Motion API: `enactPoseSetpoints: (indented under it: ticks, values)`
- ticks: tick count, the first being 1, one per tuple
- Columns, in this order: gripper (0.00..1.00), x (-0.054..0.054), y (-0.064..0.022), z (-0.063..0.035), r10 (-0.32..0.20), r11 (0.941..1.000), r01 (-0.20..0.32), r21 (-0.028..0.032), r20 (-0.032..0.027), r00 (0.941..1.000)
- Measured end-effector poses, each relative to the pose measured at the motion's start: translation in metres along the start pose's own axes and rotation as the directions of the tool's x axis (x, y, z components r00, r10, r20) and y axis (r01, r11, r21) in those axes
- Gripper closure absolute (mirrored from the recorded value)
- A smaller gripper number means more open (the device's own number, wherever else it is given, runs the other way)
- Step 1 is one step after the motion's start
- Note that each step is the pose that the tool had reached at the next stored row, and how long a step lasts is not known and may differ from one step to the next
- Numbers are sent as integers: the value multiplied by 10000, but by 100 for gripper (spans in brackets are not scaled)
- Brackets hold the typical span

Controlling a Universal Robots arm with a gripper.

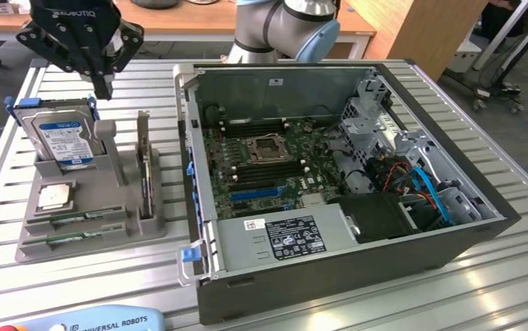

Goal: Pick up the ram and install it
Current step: 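Reach for the ram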

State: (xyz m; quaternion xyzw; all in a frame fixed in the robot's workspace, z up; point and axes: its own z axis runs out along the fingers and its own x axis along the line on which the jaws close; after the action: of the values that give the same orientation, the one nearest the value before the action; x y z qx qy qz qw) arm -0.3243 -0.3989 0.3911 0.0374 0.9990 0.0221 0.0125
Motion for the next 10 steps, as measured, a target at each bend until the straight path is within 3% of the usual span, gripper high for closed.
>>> enactPoseSetpoints:
  ticks: [10]
  values:
    - [90, 258, -19, -3, 0, 10000, 0, 0, 0, 10000]
